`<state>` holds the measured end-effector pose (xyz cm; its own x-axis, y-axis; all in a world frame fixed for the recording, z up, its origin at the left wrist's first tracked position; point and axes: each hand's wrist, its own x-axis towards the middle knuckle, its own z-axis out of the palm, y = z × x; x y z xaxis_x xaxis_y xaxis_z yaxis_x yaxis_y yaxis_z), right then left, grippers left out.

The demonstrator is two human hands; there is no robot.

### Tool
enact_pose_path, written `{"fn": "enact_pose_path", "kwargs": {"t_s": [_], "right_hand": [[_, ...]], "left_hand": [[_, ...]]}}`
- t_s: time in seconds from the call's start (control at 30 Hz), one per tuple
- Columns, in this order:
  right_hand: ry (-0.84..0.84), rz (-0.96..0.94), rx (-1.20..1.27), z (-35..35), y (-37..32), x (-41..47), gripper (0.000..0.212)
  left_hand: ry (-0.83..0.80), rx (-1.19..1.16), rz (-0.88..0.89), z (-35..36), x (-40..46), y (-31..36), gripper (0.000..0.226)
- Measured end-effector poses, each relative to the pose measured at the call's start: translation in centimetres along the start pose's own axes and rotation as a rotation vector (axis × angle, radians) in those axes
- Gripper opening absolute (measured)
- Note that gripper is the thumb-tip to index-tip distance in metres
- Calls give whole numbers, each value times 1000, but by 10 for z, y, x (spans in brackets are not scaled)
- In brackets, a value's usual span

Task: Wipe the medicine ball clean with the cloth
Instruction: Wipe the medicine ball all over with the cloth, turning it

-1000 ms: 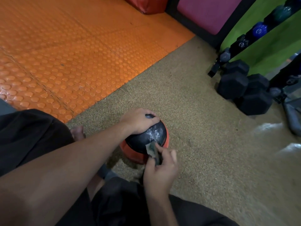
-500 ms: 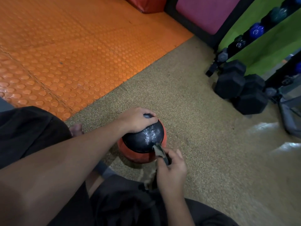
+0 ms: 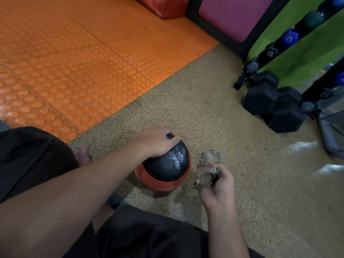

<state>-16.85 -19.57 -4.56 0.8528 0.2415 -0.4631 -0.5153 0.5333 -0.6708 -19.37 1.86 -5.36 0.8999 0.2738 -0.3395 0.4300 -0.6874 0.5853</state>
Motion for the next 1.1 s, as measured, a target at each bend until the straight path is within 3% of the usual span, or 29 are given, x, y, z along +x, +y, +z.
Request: {"fn": "enact_pose_path", "kwargs": {"t_s": [0.07, 0.17, 0.2, 0.27, 0.37, 0.47, 0.53, 0.63, 0.73, 0.83, 0.9, 1.0, 1.1], "right_hand": [[37, 7, 70, 1, -6, -4, 23], [145, -36, 13, -3, -2, 5, 6], [149, -76, -47, -2, 4, 9, 11], [169, -226, -323, -1, 15, 14, 16], [153, -473, -915, 3, 34, 8, 15], [107, -666, -1174, -2, 57, -20, 27], [68, -771, -1244, -10, 76, -39, 38], [83, -862, -1211, -11, 86, -45, 31], [208, -861, -1185, 2, 63, -13, 14], [298, -772, -1262, 13, 47, 15, 25], [330, -843, -1285, 13, 55, 9, 28], [182, -946, -1272, 2, 90, -36, 39], [92, -908, -1253, -7, 94, -48, 41]], "left_hand": [[-42, 76, -31, -2, 1, 3, 64], [1, 151, -17, 2, 6, 3, 63], [36, 137, 29, 5, 8, 3, 59], [93, 50, 131, 13, 13, 2, 49], [135, -41, 126, 18, 15, 2, 43], [180, -126, 95, 20, 16, -2, 46], [196, -153, 97, 19, 17, -8, 58], [189, -171, 113, 18, 15, -14, 68], [201, -138, 123, 19, 9, -13, 54], [208, -78, 136, 21, 2, -6, 47], [217, -83, 131, 22, 1, -5, 44], [218, -140, 116, 19, 8, -8, 41], [192, -158, 119, 19, 13, -13, 60]]}}
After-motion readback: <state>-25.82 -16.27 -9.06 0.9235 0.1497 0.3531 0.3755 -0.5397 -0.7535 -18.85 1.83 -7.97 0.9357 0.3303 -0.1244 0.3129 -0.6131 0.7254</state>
